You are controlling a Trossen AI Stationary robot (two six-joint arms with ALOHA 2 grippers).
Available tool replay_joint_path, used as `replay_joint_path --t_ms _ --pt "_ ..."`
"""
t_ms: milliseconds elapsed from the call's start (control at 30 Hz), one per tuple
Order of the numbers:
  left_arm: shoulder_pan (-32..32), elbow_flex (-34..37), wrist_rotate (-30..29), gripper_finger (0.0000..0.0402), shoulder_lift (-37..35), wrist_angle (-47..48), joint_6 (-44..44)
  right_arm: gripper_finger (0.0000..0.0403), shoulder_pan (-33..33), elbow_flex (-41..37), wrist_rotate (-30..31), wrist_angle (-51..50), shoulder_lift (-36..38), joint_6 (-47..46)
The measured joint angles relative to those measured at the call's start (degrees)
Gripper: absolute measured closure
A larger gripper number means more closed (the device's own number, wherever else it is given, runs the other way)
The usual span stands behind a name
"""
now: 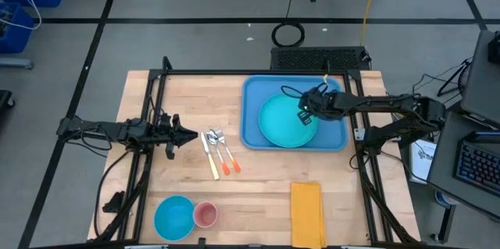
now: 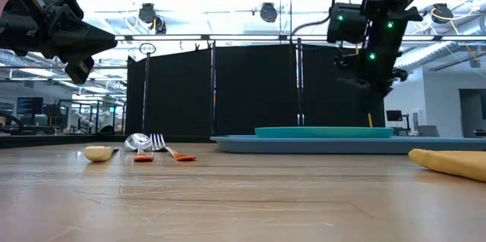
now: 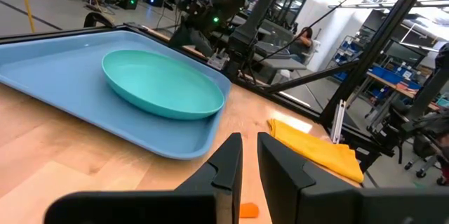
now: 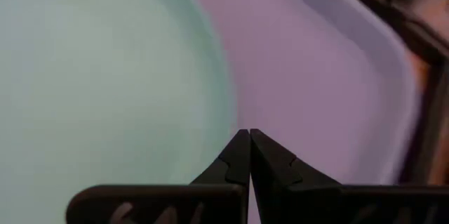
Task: Set up tray
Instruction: Move the light blue plate to the center of the blue tray
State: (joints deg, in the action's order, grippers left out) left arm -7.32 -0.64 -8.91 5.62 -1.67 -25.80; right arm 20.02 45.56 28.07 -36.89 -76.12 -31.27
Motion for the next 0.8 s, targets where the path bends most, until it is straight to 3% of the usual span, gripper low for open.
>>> replay_joint_path --t_ms 233,467,600,800 --pt "0.01 0.02 0.00 0.0353 0.01 0.00 0.01 0.0400 -0.03 0.00 -13.42 8.74 0.00 4.09" --pt "0.01 0.02 0.00 0.0353 0.01 0.00 0.02 0.0360 0.06 -3.45 -26.65 10.65 -0.76 3.51" --pt "0.01 0.02 -0.10 0.0353 -0.01 -0.02 0.04 0.0363 0.04 -7.36 -30.96 16.08 -1.94 2.62" --pt "0.01 0.02 -0.17 0.0353 0.19 -0.11 0.22 0.0398 0.28 -10.15 -31.00 21.20 -3.30 2.73"
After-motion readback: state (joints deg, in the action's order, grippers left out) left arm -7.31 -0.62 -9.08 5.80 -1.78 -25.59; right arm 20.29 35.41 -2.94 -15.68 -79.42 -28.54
